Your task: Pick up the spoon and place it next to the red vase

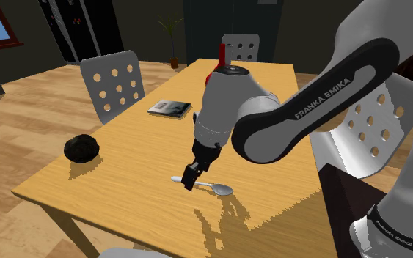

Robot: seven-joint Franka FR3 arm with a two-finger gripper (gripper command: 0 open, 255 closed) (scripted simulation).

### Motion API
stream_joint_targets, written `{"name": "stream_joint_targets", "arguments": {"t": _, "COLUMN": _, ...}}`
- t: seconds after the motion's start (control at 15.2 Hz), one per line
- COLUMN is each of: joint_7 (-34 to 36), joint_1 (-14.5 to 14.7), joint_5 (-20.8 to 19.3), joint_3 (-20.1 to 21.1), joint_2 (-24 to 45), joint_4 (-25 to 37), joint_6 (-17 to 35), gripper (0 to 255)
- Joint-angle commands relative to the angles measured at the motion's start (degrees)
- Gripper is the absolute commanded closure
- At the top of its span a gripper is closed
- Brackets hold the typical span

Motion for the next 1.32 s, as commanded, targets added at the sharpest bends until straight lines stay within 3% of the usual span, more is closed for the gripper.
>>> {"name": "stream_joint_targets", "arguments": {"t": 0.0, "joint_7": 1.0, "joint_1": 0.16, "joint_5": -1.38, "joint_3": -0.09, "joint_2": 2.04, "joint_4": 0.16, "joint_6": 1.8, "gripper": 0}}
{"name": "stream_joint_targets", "arguments": {"t": 0.53, "joint_7": 0.99, "joint_1": 0.19, "joint_5": -1.37, "joint_3": -0.12, "joint_2": 2.03, "joint_4": 0.15, "joint_6": 1.79, "gripper": 0}}
{"name": "stream_joint_targets", "arguments": {"t": 0.59, "joint_7": 0.99, "joint_1": 0.19, "joint_5": -1.37, "joint_3": -0.12, "joint_2": 2.03, "joint_4": 0.15, "joint_6": 1.79, "gripper": 255}}
{"name": "stream_joint_targets", "arguments": {"t": 1.25, "joint_7": 0.74, "joint_1": 0.14, "joint_5": -0.98, "joint_3": -0.06, "joint_2": 1.45, "joint_4": 0.36, "joint_6": 1.04, "gripper": 255}}
